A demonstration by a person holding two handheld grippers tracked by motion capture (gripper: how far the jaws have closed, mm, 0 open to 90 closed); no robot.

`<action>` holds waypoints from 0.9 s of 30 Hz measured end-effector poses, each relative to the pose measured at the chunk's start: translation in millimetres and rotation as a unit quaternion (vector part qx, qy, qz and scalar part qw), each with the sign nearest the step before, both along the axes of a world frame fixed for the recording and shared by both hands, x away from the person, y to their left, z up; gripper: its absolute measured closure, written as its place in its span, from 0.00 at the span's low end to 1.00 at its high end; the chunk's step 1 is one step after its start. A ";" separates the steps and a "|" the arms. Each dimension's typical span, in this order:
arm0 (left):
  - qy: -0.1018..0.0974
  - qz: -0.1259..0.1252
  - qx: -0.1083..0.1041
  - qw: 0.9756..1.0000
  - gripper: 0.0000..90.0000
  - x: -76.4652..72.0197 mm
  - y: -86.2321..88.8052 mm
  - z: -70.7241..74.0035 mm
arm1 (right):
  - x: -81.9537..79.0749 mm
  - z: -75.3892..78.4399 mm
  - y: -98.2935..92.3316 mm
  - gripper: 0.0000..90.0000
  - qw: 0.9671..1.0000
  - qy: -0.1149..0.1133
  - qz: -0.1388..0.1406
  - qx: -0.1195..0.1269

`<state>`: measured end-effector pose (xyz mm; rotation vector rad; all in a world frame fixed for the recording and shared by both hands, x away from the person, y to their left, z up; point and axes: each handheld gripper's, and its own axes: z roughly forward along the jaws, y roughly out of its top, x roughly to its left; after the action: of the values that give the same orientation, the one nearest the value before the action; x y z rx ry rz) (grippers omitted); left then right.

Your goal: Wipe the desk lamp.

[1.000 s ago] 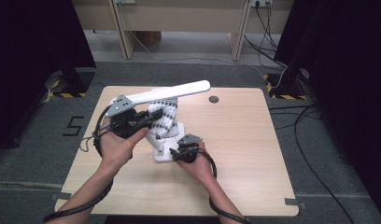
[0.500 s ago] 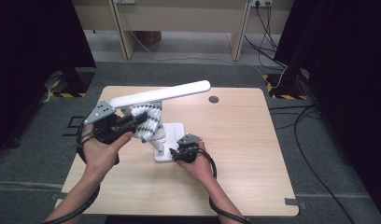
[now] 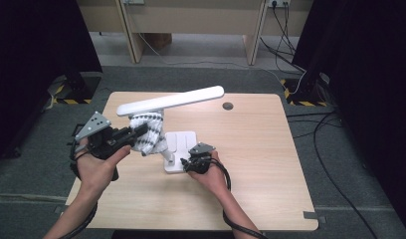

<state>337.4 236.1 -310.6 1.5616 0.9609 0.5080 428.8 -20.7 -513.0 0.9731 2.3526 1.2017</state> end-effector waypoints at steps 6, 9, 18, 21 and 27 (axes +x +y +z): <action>-0.002 -0.002 -0.002 1.000 0.88 -3.4 3.4 -2.7 | -0.1 -0.1 0.0 0.58 1.000 -0.001 0.000 0.000; -0.003 0.000 -0.004 1.000 0.88 -0.3 1.5 -0.7 | 0.0 0.0 0.0 0.58 1.000 0.000 0.000 0.000; 0.006 0.010 -0.001 1.000 0.88 3.7 1.5 -9.9 | 0.0 -0.3 -0.2 0.58 1.000 -0.001 0.000 0.001; 0.015 0.015 -0.002 1.000 0.88 5.9 3.9 -16.0 | -0.1 -0.5 -0.3 0.58 1.000 -0.002 0.000 0.002; 0.022 0.024 -0.007 0.999 0.88 10.4 6.4 -23.5 | 0.0 -0.4 -0.2 0.58 1.000 -0.002 0.000 0.002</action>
<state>347.8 242.5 -334.1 1.5454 1.0357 0.5000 428.7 -21.0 -513.5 0.9710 2.3481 1.2067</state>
